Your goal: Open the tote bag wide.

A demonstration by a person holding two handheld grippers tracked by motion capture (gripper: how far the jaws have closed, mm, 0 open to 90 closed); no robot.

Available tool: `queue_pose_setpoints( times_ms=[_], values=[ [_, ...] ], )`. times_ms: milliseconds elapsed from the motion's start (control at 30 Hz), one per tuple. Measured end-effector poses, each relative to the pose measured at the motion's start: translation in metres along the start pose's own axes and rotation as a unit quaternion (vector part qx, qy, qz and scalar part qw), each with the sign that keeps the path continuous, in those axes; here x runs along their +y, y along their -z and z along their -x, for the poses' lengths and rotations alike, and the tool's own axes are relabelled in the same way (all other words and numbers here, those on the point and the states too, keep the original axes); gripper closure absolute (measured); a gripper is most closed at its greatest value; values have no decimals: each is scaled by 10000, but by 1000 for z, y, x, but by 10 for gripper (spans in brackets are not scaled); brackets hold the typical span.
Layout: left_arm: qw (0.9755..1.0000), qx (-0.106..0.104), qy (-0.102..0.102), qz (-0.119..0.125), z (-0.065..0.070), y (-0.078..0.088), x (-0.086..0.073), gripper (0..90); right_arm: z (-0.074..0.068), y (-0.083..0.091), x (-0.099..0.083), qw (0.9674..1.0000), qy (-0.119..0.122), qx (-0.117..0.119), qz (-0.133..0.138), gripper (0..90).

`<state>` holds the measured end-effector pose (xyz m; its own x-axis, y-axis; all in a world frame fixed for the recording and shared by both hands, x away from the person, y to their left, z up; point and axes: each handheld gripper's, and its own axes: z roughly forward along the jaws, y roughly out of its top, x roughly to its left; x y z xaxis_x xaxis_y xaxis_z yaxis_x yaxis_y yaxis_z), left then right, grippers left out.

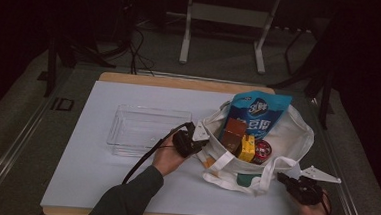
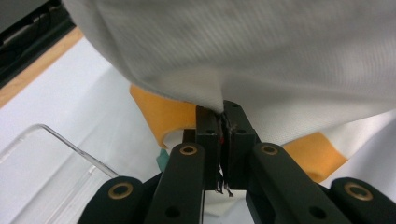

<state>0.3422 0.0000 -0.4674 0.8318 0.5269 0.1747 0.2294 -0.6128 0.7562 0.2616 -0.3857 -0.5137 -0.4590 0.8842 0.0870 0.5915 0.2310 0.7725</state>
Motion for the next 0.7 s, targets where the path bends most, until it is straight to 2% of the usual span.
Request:
queue_pose_setpoints(
  times_ms=[67, 367, 467, 700],
  values=[
    [10000, 22, -30, -45, 1, -2, -2, 868, -1, -5, -2, 9999, 35, -76, -140, 900],
    [9998, -6, 182, 55, -4, 0, -4, 866, -3, 3, 1, 9999, 26, -109, -9, 886],
    [9998, -9, 207, 66, -5, 1, -4, 865, -3, 7, 3, 9999, 3, -129, 59, 825],
    [9998, -17, 205, 69, -5, 0, -4, 863, -3, 19, 8, 9996, -36, -109, 273, 596]
  ],
)
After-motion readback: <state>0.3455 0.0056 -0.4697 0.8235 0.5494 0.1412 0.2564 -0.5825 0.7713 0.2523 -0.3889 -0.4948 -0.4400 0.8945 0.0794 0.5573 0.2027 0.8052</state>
